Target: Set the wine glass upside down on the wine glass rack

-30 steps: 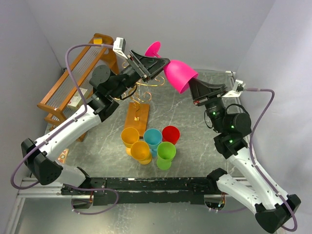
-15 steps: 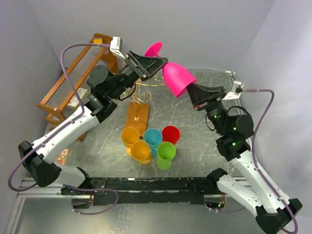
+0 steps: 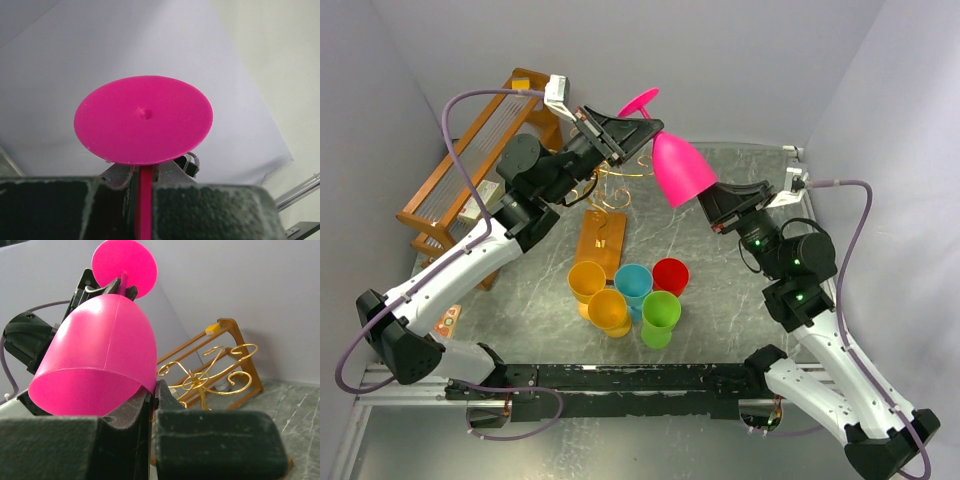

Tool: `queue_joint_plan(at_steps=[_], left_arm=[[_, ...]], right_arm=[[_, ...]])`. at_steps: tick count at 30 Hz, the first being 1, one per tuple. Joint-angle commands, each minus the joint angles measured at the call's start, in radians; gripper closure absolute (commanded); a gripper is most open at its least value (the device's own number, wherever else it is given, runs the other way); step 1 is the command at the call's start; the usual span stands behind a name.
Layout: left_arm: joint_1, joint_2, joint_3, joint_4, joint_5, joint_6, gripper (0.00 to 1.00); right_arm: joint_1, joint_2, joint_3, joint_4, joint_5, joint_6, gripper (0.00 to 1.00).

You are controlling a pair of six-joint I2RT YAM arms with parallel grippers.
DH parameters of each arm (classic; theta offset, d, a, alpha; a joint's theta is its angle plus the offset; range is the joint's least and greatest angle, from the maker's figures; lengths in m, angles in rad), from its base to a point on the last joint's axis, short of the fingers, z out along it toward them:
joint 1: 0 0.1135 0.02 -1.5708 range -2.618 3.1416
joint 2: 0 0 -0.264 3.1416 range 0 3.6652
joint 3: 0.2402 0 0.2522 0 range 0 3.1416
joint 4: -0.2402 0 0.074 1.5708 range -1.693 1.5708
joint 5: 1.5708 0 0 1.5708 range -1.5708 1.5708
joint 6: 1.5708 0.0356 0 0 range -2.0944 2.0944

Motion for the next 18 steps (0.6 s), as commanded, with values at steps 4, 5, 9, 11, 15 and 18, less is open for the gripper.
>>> queue_joint_plan(at_steps=[4, 5, 9, 11, 15, 18], left_arm=[[-0.002, -0.009, 0.032, -0.06, -0.04, 0.114, 0.93], [-0.003, -0.013, 0.03, -0.068, -0.045, 0.13, 0.93], [-0.003, -0.043, 0.008, -0.086, -0.067, 0.203, 0.93], [-0.002, -0.052, 0.005, -0.091, -0.065, 0.249, 0.93], [-0.003, -0.057, 0.027, -0.133, -0.046, 0.36, 0.93], [-0.003, -0.063, 0.039, -0.161, -0.044, 0.466, 0.93]], right_arm=[[0.009, -0.044, 0.028, -0.11, -0.008, -0.032, 0.74], [0.009, -0.05, 0.032, -0.149, 0.014, -0.045, 0.64], [0.009, -0.092, 0.04, -0.305, 0.089, -0.104, 0.44], [0.009, -0.122, 0.041, -0.37, 0.111, -0.15, 0.38], [0.009, -0.169, 0.089, -0.502, 0.126, -0.244, 0.28], [0.009, -0.171, 0.165, -0.584, 0.12, -0.276, 0.26]])
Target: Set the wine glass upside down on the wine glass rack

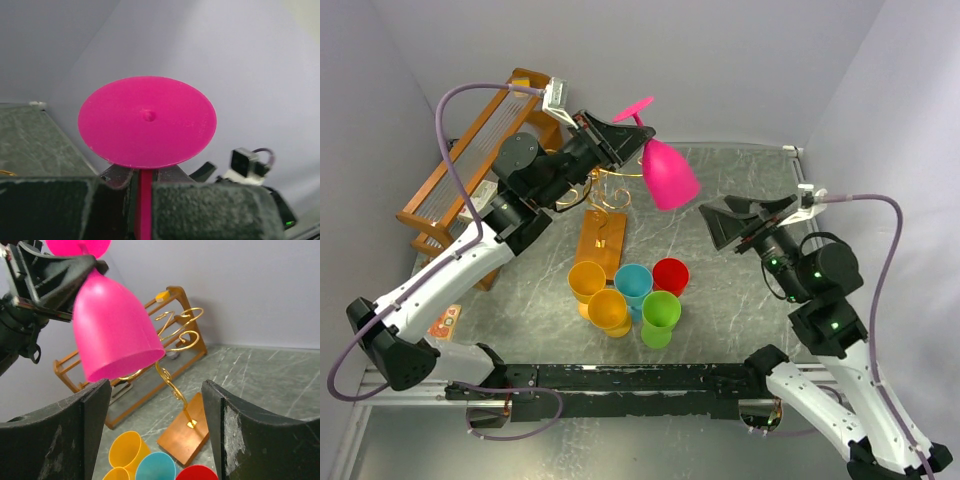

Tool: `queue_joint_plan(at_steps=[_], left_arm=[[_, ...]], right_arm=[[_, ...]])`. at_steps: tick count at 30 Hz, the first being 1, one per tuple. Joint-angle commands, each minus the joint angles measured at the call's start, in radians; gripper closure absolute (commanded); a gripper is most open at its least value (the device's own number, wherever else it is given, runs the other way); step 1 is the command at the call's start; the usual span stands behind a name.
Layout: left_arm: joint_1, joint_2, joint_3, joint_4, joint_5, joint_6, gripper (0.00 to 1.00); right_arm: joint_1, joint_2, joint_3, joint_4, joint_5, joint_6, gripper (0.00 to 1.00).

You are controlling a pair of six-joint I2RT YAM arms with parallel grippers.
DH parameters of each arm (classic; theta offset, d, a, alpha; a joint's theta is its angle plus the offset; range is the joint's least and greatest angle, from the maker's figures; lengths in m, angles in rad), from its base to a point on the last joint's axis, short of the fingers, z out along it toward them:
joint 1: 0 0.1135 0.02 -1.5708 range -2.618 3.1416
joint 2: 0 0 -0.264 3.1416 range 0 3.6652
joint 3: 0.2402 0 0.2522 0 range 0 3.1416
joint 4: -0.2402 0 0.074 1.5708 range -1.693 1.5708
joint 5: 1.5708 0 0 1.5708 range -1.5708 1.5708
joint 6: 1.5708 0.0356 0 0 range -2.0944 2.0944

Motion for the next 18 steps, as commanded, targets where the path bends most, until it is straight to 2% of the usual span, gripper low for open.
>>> queue_joint_plan(at_steps=[1, 9, 12, 18], left_arm=[[0.001, -0.029, 0.043, -0.042, -0.007, 0.218, 0.93], [0.001, 0.001, 0.104, -0.106, 0.079, 0.449, 0.93], [0.001, 0.016, 0.112, -0.104, 0.1, 0.471, 0.93], [0.001, 0.049, 0.119, -0.084, 0.135, 0.488, 0.93]], right_arm=[[0.005, -0.013, 0.132, -0.153, 0.007, -0.09, 0.26], [0.005, 0.119, 0.325, -0.152, -0.027, 0.059, 0.26], [0.005, 0.189, 0.417, -0.181, 0.012, 0.113, 0.26], [0.005, 0.297, 0.541, -0.208, -0.02, 0.199, 0.26]])
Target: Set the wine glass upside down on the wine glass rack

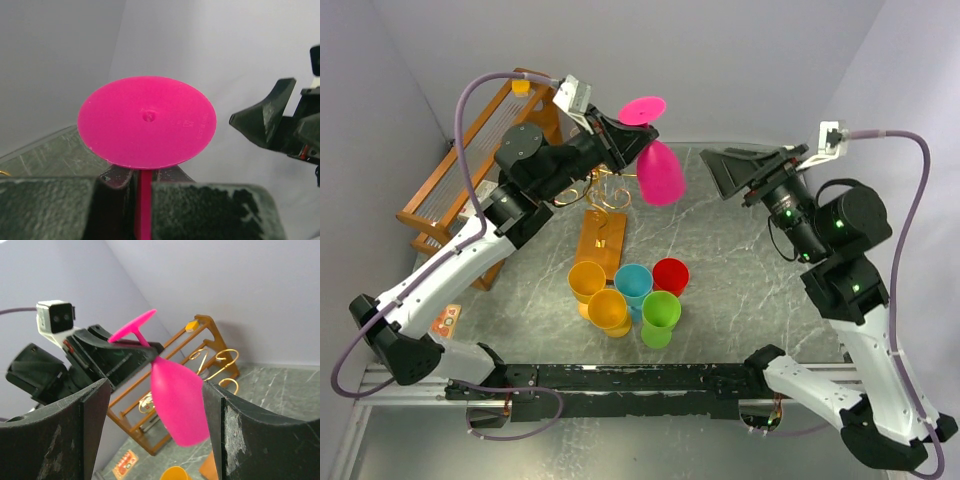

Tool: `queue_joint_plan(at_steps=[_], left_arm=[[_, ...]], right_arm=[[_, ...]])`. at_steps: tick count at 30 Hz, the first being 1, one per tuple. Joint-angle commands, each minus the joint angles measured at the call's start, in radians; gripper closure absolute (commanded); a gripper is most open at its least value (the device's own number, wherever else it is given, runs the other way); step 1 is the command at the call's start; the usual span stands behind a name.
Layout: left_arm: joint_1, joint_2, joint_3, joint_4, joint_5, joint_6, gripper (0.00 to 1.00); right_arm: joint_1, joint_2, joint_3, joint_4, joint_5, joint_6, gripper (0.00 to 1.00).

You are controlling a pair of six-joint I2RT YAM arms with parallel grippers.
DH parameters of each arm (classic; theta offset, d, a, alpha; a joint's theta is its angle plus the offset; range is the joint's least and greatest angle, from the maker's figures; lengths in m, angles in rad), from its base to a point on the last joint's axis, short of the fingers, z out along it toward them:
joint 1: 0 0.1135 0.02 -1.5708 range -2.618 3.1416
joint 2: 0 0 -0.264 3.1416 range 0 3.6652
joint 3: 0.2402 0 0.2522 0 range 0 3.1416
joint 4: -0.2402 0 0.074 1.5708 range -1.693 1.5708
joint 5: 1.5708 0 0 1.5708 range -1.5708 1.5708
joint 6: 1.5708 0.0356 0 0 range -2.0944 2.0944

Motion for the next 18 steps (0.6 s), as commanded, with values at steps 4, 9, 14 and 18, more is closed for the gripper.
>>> queue_joint_plan(at_steps=[4, 9, 14, 18], left_arm=[[0.001, 0.057, 0.039, 0.039, 0.086, 0.065, 0.93], [-0.014, 0.086, 0.041, 0.058, 0.135, 0.175, 0.93], [-0.033, 0.1, 0.032, 0.059, 0.117, 0.272, 0.93], [-0.037, 0.092, -0.001, 0.102, 0.162, 0.296, 0.93]], right_arm=[[0.004, 0.097, 0.12, -0.054, -0.085, 0.118, 0.26], [0.004, 0.12, 0.115, -0.006, -0.186, 0.174, 0.26], [0.004, 0.147, 0.108, -0.086, -0.12, 0.283, 0.39], [0.004, 0.148, 0.094, -0.108, -0.038, 0.343, 0.44]])
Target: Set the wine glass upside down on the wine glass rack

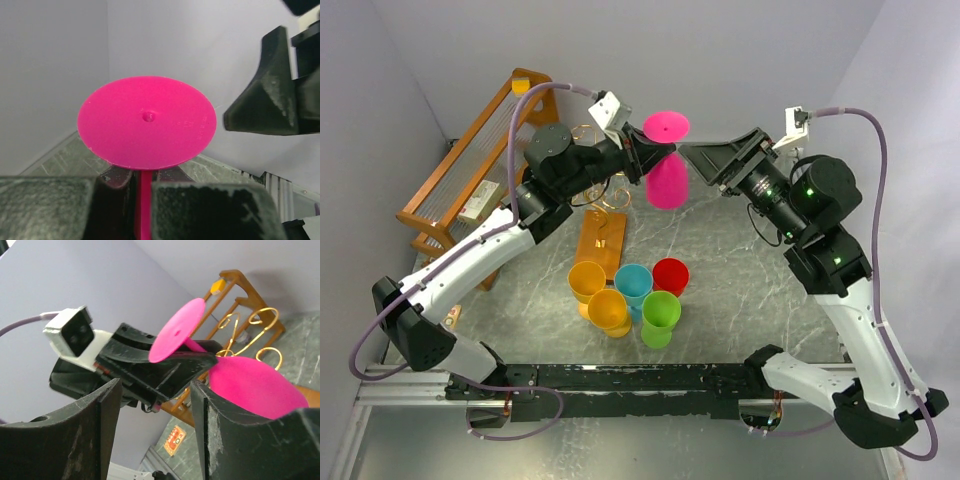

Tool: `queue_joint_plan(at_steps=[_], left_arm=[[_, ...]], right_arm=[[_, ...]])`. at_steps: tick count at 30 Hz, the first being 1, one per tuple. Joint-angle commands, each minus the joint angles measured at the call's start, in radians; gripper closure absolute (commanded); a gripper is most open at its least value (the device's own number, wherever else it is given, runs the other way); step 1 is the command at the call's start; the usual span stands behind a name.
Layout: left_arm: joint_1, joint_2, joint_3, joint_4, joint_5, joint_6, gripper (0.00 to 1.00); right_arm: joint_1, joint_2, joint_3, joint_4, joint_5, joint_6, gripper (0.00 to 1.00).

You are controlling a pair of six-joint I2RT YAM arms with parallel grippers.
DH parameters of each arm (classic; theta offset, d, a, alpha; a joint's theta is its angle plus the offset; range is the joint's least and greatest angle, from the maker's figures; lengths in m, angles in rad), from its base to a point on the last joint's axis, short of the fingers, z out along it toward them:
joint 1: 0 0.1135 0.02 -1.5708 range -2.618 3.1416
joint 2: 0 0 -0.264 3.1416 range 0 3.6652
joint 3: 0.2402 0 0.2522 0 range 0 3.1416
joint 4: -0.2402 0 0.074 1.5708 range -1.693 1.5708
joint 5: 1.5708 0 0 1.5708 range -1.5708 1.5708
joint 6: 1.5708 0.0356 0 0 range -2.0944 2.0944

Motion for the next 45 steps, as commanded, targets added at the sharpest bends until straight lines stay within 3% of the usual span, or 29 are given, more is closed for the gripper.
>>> queue_joint_plan(at_steps=[1, 3, 5, 19, 26, 29, 33, 36, 40, 45], left_arm=[[-0.014, -0.017, -0.019, 0.099, 0.064, 0.072, 0.93], [-0.015, -0.029, -0.041, 0.12, 0.077, 0.082, 0.93], [-0.015, -0.044, -0.059, 0.136, 0.1, 0.091, 0.93], [-0.016, -0.06, -0.081, 0.152, 0.179, 0.121, 0.93], [-0.015, -0.077, -0.12, 0.17, 0.219, 0.126, 0.93], [-0.017, -0.086, -0.131, 0.159, 0.21, 0.119, 0.81], [-0.017, -0.119, -0.162, 0.132, 0.144, 0.117, 0.46], [-0.017, -0.161, -0.174, 0.089, 0.034, 0.097, 0.33], [-0.016, -0.229, -0.192, 0.023, -0.079, 0.078, 0.24], [-0.017, -0.321, -0.21, -0.102, -0.163, 0.064, 0.22]], right_arm=[[0.004, -0.001, -0.012, -0.034, 0.088, 0.109, 0.47], [0.004, 0.0, -0.015, -0.047, 0.147, 0.146, 0.59], [0.004, 0.002, -0.02, -0.06, 0.196, 0.18, 0.63], [0.005, 0.065, -0.023, -0.017, 0.136, 0.224, 0.62], [0.004, 0.074, -0.053, 0.028, 0.077, 0.25, 1.0], [0.004, 0.059, -0.073, 0.033, 0.097, 0.26, 1.0], [0.004, 0.049, -0.057, -0.003, 0.163, 0.248, 1.0], [0.004, 0.032, -0.072, -0.015, 0.229, 0.241, 1.0], [0.005, 0.009, -0.106, -0.011, 0.316, 0.214, 1.0], [0.004, 0.042, -0.113, 0.004, 0.359, 0.157, 1.0]])
